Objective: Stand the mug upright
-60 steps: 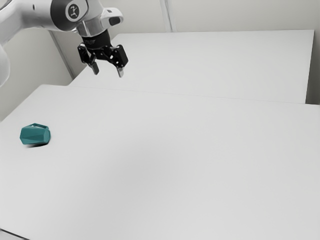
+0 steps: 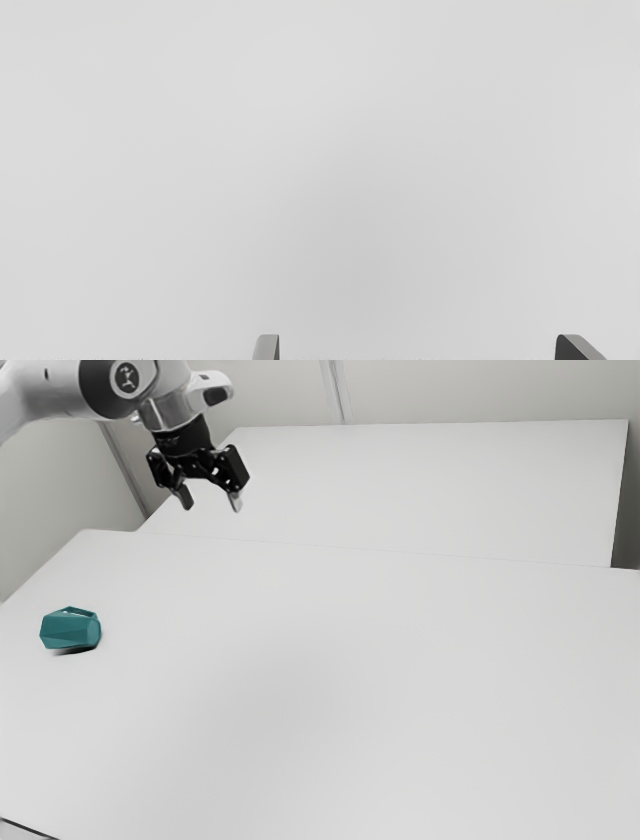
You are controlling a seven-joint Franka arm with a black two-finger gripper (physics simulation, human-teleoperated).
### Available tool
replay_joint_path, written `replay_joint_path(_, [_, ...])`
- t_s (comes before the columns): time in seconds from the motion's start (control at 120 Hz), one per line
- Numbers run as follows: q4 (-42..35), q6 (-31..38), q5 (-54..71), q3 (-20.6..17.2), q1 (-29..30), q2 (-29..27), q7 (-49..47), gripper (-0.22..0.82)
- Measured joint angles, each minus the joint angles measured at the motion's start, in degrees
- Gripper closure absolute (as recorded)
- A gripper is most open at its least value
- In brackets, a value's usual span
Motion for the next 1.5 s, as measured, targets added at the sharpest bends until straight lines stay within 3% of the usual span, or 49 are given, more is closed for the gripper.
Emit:
replay_joint_path(0.117, [-6.19,0.38,-1.77,0.45,0.33,-6.67,0.08,0.00])
replay_joint_path(0.2, [-10.30,0.85,-2.95,0.58,8.48,-10.35,0.57,0.00])
replay_joint_path(0.342, [-15.26,2.78,-7.58,0.65,20.36,-11.48,3.83,0.00])
replay_joint_path(0.5, [-19.85,5.85,-10.62,1.14,26.18,-11.58,8.22,0.00])
replay_joint_path(0.6, [-21.96,6.71,-11.06,3.68,27.44,-10.90,9.91,0.00])
replay_joint_path(0.775, [-21.85,8.95,-12.91,10.82,27.80,-4.65,15.54,0.00])
replay_joint_path(0.908, [-17.58,10.31,-17.87,15.65,29.54,2.06,24.78,0.00])
replay_joint_path(1.5, [4.13,8.77,-44.93,15.67,51.67,32.01,69.96,0.00])
